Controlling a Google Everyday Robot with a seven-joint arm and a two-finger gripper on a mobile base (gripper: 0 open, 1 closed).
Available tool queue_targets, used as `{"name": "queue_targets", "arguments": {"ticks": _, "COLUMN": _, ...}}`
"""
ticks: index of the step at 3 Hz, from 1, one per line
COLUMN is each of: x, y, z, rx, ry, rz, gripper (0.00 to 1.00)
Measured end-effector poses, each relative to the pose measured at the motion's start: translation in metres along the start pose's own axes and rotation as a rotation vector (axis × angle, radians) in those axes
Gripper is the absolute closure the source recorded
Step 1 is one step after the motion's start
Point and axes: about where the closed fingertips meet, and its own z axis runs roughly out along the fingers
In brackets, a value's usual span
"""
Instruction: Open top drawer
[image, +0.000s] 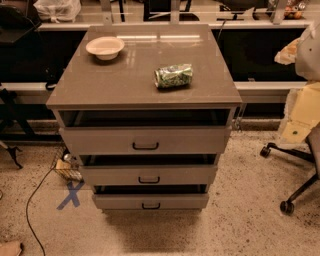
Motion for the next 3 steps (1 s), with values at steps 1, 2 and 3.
{"name": "queue_targets", "arguments": {"ticks": 1, "x": 0.0, "y": 0.0, "z": 0.0, "rx": 0.0, "ry": 0.0, "rz": 0.0, "gripper": 0.0}}
{"name": "queue_targets", "arguments": {"ticks": 2, "x": 0.023, "y": 0.002, "z": 0.022, "rx": -0.029, "ry": -0.06, "rz": 0.024, "gripper": 0.0}}
{"name": "queue_targets", "arguments": {"ticks": 3, "x": 0.071, "y": 0.003, "z": 0.084, "rx": -0.095, "ry": -0.224, "rz": 0.067, "gripper": 0.0}}
